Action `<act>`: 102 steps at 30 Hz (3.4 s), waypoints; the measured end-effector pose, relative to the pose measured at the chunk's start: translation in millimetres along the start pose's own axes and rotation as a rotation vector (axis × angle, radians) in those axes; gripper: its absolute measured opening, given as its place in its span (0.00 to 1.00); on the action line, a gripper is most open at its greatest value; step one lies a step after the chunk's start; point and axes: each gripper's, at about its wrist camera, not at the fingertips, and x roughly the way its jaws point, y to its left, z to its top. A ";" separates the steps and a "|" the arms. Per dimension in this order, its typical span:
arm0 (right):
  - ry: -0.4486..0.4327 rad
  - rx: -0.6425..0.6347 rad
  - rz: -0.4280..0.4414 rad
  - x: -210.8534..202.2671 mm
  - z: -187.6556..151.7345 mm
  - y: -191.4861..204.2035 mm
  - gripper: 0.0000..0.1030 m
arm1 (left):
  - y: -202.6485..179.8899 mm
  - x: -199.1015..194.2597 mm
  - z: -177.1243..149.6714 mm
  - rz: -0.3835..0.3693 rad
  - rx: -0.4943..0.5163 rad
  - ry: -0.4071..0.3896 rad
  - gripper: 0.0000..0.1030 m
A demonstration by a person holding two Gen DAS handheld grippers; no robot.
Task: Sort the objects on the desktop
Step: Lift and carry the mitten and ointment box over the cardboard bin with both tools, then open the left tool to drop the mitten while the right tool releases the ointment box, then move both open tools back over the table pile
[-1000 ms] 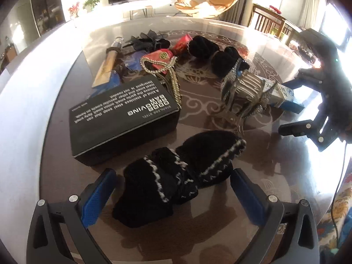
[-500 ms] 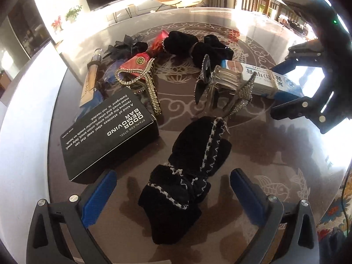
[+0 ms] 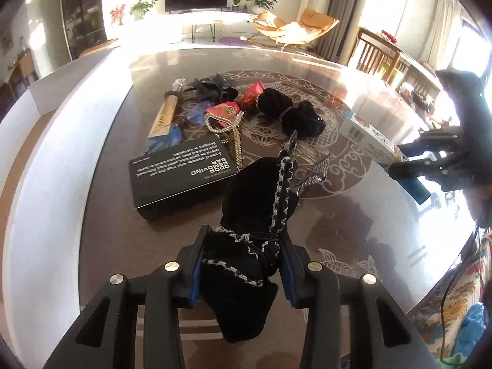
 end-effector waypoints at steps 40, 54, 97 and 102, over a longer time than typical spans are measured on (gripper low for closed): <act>0.002 -0.563 -0.124 188.9 234.7 328.3 0.82 | 287.0 -9.5 -18.7 0.567 -0.514 0.379 0.79; -0.054 -0.569 -0.134 169.4 210.6 325.5 0.84 | 275.4 -42.2 -43.0 0.478 -0.555 0.229 0.79; -0.206 0.173 -0.324 46.3 -64.6 33.4 1.00 | -27.3 59.2 -35.1 0.229 -0.148 0.091 1.00; -0.207 0.173 -0.324 46.3 -64.7 33.1 1.00 | -29.1 60.8 -35.3 0.244 -0.163 0.074 1.00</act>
